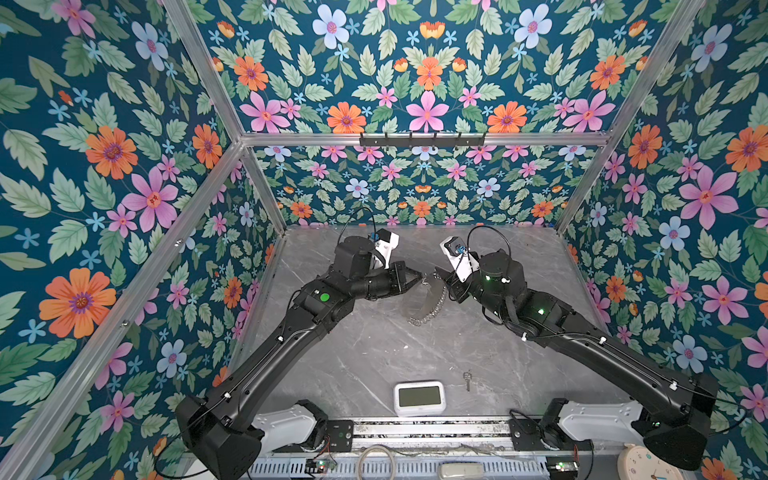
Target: Remove the keys from the keyring
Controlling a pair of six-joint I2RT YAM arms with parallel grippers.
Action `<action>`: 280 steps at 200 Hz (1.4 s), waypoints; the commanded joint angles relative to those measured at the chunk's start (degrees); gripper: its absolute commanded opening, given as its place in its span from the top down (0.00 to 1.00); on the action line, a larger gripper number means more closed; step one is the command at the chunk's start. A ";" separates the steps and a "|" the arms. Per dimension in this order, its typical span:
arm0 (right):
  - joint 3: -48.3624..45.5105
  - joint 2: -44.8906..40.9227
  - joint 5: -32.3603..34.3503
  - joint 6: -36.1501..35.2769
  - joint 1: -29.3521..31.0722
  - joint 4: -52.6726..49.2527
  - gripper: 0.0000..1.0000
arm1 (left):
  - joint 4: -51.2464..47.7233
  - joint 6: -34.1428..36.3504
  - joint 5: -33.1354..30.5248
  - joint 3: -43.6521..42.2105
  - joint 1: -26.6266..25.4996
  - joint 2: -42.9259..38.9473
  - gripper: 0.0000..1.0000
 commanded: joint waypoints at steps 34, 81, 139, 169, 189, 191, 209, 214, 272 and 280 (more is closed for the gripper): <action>-0.69 -4.12 -15.71 7.04 -5.58 -1.52 0.47 | 2.98 6.87 4.23 -0.25 0.15 -0.37 1.00; -0.21 -6.06 -43.52 11.49 -13.18 -2.84 0.56 | 5.95 11.25 9.12 -0.91 0.09 -1.29 1.00; 2.40 -1.89 -57.61 12.58 -13.45 -3.02 0.64 | 9.99 13.25 12.86 -2.53 0.06 -3.77 1.00; 2.89 -0.66 -59.55 13.11 -13.45 -2.34 0.70 | 10.61 14.29 14.40 -3.21 0.06 -3.94 1.00; 3.15 0.31 -61.03 13.37 -13.42 -2.23 0.71 | 10.66 14.89 14.82 -3.15 0.06 -4.09 1.00; 3.15 0.35 -61.10 13.38 -13.45 -2.23 0.71 | 10.70 14.96 14.87 -3.15 0.06 -4.11 1.00; 3.02 0.80 -62.16 13.96 -13.84 -1.46 0.74 | 10.80 15.25 15.72 -2.98 0.06 -4.13 1.00; 2.91 0.82 -62.74 14.34 -14.10 -0.88 0.75 | 10.85 15.37 15.83 -2.97 0.06 -4.13 1.00; 1.22 0.45 -69.00 17.97 -17.33 2.89 0.85 | 10.52 16.17 16.25 -2.67 0.06 -4.41 1.00; 1.22 0.61 -69.16 17.95 -17.29 2.78 0.86 | 10.82 16.08 16.21 -2.62 0.06 -4.40 1.00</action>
